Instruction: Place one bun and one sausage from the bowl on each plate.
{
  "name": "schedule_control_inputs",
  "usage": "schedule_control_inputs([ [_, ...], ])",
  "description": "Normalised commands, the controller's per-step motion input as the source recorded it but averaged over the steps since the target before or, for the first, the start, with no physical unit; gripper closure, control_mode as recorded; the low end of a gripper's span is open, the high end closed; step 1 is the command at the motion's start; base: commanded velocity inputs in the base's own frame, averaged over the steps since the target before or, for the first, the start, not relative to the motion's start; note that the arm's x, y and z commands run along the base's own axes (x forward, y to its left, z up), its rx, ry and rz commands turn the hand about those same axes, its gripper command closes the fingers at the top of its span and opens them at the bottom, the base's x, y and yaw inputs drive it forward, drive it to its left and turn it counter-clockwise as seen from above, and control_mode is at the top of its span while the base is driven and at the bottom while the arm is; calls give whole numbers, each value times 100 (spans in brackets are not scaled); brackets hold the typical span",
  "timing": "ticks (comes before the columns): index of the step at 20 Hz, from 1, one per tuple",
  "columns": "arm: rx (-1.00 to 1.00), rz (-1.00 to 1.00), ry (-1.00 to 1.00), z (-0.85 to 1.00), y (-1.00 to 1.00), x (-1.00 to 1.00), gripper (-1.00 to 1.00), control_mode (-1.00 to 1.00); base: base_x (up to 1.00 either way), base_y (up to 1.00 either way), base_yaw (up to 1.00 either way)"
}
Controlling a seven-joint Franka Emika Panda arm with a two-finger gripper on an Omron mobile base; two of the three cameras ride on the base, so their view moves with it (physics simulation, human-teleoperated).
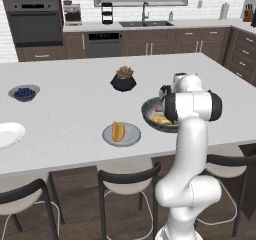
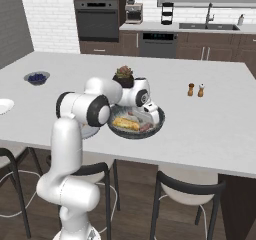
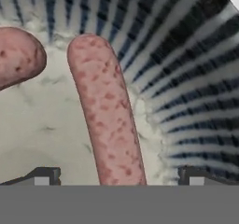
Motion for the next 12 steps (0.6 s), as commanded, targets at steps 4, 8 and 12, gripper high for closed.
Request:
schedule_control_inputs([
  [4, -2, 0, 0, -28, 0, 2, -100, -100, 0, 0, 0],
  [8, -2, 0, 0, -23, 0, 2, -100, -100, 0, 0, 0],
  [12, 0, 0, 0, -3, 0, 0, -100, -100, 0, 0, 0],
])
